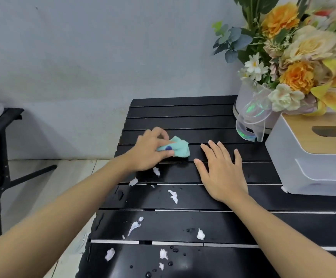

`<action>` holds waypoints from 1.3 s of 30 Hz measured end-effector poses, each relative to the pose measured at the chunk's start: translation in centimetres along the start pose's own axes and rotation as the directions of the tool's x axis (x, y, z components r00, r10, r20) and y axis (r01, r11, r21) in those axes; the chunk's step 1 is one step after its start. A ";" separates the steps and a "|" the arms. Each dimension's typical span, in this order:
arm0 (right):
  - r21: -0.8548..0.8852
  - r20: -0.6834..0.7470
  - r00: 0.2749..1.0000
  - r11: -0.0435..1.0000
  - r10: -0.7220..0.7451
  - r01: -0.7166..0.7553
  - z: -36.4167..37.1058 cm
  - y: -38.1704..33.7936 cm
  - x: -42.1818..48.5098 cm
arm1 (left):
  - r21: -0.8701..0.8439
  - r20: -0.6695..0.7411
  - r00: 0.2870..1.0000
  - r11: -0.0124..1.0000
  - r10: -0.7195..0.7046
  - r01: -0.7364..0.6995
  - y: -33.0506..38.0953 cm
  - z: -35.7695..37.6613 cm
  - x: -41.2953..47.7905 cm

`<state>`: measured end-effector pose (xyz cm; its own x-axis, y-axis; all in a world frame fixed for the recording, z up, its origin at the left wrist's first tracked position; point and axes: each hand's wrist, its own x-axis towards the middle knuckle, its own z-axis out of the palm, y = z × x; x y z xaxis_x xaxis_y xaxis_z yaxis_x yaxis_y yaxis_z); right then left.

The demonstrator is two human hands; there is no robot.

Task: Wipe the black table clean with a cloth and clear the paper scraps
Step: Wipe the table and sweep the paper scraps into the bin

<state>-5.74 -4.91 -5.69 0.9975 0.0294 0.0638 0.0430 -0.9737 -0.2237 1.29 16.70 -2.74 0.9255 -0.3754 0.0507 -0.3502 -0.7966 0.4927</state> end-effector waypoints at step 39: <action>0.056 -0.028 0.999 0.998 0.032 -0.031 -1.6 5.7 -4.7 | -0.142 -0.310 0.784 0.842 -0.537 0.521 0.1 -2.7 -6.7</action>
<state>-10.23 -10.96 -5.72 0.9965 -0.0085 0.0837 0.0153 -0.9599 -0.2798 -4.52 20.38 -0.67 0.9589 0.2803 0.0440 0.2075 -0.7986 0.5650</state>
